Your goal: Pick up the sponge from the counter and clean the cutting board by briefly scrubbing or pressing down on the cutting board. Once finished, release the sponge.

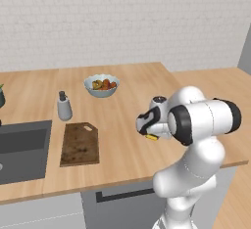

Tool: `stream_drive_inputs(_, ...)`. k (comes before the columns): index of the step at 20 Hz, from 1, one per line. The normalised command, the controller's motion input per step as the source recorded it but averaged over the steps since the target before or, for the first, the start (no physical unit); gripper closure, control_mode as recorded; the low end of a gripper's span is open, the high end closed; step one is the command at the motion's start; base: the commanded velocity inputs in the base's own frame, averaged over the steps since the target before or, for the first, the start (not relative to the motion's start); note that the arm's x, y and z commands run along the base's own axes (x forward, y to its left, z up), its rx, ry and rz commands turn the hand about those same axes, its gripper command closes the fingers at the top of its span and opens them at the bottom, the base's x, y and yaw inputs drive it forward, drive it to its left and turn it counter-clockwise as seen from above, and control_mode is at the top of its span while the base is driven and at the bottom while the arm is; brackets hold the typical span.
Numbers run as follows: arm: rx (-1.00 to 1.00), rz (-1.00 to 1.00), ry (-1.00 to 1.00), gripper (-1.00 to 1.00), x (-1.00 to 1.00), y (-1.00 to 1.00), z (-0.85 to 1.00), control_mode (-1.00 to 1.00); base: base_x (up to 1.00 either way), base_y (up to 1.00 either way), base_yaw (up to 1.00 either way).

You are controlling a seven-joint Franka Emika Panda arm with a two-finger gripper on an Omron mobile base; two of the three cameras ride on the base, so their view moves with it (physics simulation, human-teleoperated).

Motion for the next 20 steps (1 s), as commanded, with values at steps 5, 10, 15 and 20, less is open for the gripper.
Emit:
stream_drive_inputs(5,0.0,0.0,0.0,1.0,0.0,-0.02,-0.46,-1.0,0.0,0.0,0.0)
stream_drive_inputs(10,0.0,0.0,0.0,-1.0,0.0,-0.02,-0.43,-1.0,0.0,0.0,0.0)
stream_drive_inputs(15,0.0,0.0,-0.01,-1.0,0.0,-0.01,-0.13,-1.0,0.0,0.0,0.0)
stream_drive_inputs(20,0.0,0.0,0.0,-1.0,-0.04,0.0,0.0,-1.0,0.0,0.0,0.0)
